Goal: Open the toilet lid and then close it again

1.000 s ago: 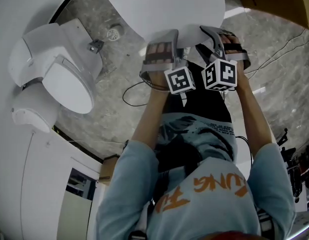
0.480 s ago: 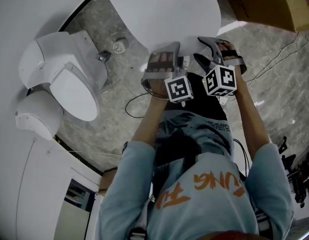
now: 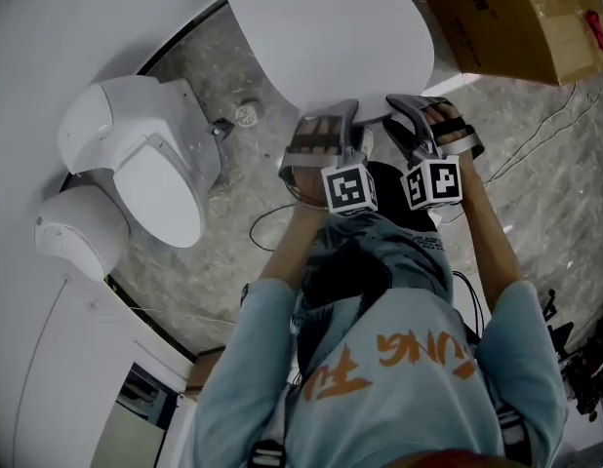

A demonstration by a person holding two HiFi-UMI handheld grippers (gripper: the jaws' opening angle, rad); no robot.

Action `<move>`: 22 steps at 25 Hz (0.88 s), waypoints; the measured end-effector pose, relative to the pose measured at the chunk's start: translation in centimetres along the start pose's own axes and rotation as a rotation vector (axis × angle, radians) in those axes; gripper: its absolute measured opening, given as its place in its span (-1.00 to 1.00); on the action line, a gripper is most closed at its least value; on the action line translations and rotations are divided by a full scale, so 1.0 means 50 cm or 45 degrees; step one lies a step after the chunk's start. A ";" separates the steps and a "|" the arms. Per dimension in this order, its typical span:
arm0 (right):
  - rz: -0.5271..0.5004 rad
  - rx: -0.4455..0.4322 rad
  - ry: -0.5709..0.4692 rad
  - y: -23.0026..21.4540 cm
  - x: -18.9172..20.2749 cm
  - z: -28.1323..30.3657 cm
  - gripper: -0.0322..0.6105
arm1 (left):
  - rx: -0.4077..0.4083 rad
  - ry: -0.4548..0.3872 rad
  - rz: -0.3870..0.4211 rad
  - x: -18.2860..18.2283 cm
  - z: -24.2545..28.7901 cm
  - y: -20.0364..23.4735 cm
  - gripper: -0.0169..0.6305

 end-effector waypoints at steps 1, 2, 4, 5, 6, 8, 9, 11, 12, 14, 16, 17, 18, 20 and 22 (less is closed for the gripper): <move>0.005 0.008 -0.004 -0.011 -0.007 -0.006 -0.12 | -0.010 -0.009 -0.003 0.000 -0.009 0.012 -0.17; 0.011 0.019 -0.008 -0.023 -0.014 -0.011 -0.13 | -0.024 -0.017 -0.009 0.000 -0.018 0.027 -0.18; 0.023 0.050 -0.018 -0.050 -0.028 -0.019 -0.17 | -0.056 -0.033 -0.029 0.002 -0.035 0.059 -0.19; 0.028 0.067 -0.023 -0.065 -0.035 -0.024 -0.17 | -0.069 -0.039 -0.041 0.004 -0.043 0.075 -0.19; 0.032 0.084 -0.028 -0.079 -0.042 -0.028 -0.17 | -0.080 -0.044 -0.053 0.005 -0.052 0.091 -0.19; 0.034 0.114 -0.038 -0.108 -0.057 -0.041 -0.17 | -0.102 -0.059 -0.066 0.004 -0.071 0.121 -0.19; 0.034 0.130 -0.044 -0.122 -0.064 -0.048 -0.17 | -0.112 -0.072 -0.068 0.002 -0.080 0.135 -0.19; 0.033 0.168 -0.057 -0.152 -0.079 -0.063 -0.17 | -0.132 -0.099 -0.078 -0.001 -0.099 0.164 -0.19; 0.030 0.190 -0.063 -0.168 -0.087 -0.069 -0.18 | -0.146 -0.111 -0.082 -0.001 -0.107 0.181 -0.20; 0.013 0.238 -0.073 -0.203 -0.101 -0.078 -0.19 | -0.182 -0.138 -0.086 -0.003 -0.123 0.218 -0.25; -0.015 0.288 -0.084 -0.240 -0.116 -0.088 -0.26 | -0.220 -0.164 -0.099 -0.006 -0.140 0.260 -0.26; -0.028 0.313 -0.089 -0.256 -0.123 -0.094 -0.28 | -0.238 -0.174 -0.102 -0.008 -0.149 0.280 -0.26; -0.039 0.338 -0.094 -0.272 -0.131 -0.098 -0.31 | -0.257 -0.182 -0.100 -0.009 -0.157 0.298 -0.26; -0.054 0.384 -0.101 -0.303 -0.145 -0.104 -0.36 | -0.296 -0.204 -0.094 -0.009 -0.172 0.335 -0.26; -0.070 0.433 -0.102 -0.337 -0.160 -0.106 -0.40 | -0.328 -0.228 -0.099 -0.005 -0.182 0.373 -0.26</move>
Point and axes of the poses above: the fingertips, and each gripper's own axes: z forward along the fingers, y to its left, x out of its underside, the point moved 2 cm from there along -z, backward along the fingers, and after that the axes turned 3 degrees about y, right-handed, at the moved point
